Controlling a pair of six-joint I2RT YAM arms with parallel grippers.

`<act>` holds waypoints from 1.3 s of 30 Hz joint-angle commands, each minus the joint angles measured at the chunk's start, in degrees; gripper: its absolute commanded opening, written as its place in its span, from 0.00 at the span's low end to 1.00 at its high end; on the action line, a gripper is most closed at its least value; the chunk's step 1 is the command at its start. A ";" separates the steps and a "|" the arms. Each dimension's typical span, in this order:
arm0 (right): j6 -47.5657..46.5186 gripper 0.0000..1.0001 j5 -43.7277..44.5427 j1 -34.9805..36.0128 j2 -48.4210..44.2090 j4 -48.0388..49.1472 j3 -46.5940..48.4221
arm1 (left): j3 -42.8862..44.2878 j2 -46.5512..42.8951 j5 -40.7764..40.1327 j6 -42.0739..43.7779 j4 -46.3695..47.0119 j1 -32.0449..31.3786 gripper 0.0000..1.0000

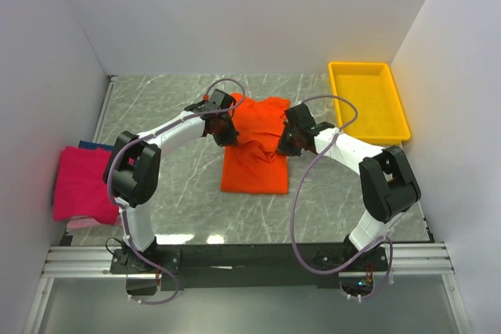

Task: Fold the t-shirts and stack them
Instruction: Fold the tshirt

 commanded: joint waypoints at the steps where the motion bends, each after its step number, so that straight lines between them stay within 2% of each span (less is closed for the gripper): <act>1: -0.83 0.00 -3.11 -1.58 0.78 3.27 2.05 | 1.03 -0.67 0.20 0.21 0.82 1.10 0.00; 14: -0.30 0.00 -6.99 -3.96 4.47 5.73 2.32 | -0.11 1.00 2.83 2.23 3.45 3.12 0.00; 16: -0.74 0.05 -6.73 -4.13 4.65 5.64 2.67 | -0.11 1.44 3.54 2.41 3.54 3.21 0.00; 17: -1.17 0.14 -6.38 -4.31 4.82 5.55 3.02 | -0.11 1.53 3.63 2.50 3.63 3.30 0.00; 19: -1.27 0.23 -6.11 -4.83 5.09 5.20 3.46 | 0.06 1.88 3.80 2.67 3.54 3.30 0.01; 20: -1.18 0.32 -6.20 -5.18 5.09 5.20 3.72 | 0.24 1.97 3.80 2.76 3.54 3.48 0.04; 22: -1.18 0.40 -6.20 -6.33 4.65 5.29 3.72 | 0.07 1.70 3.54 2.85 3.80 3.65 0.09; 23: -1.35 0.44 -6.11 -6.59 4.13 5.29 3.72 | -0.20 1.44 3.45 2.94 3.98 3.91 0.16; 25: -1.70 0.46 -5.85 -7.29 3.34 5.03 3.81 | -0.64 0.48 3.36 3.29 4.33 4.35 0.22; 26: -2.05 0.48 -4.80 -7.30 2.98 4.68 4.16 | -1.16 0.12 3.62 3.46 5.11 4.97 0.30; 28: -3.20 0.48 -3.48 -7.21 1.40 3.10 4.60 | -1.52 -1.19 3.72 3.55 5.65 5.41 0.39; 31: -4.43 0.48 -1.37 -6.60 -1.23 1.60 4.34 | -1.61 -2.69 2.66 3.82 5.21 6.38 0.64; 32: -5.13 0.48 -0.76 -5.72 -2.54 1.25 3.99 | -1.61 -3.04 3.01 3.82 5.04 7.16 0.66; 36: -6.45 0.36 0.39 -1.78 -4.67 0.81 2.05 | -0.90 -5.76 2.13 4.52 2.67 7.26 0.62; 37: -6.63 0.30 0.30 -0.72 -4.58 0.55 2.14 | -1.16 -6.29 2.48 4.43 2.40 7.08 0.59; 38: -6.98 0.18 0.30 0.25 -4.06 0.37 2.23 | -1.51 -6.82 2.74 4.34 2.05 6.30 0.53; 39: -7.15 0.15 0.04 2.44 -3.70 0.37 2.32 | -2.04 -8.04 2.83 4.17 1.78 5.68 0.50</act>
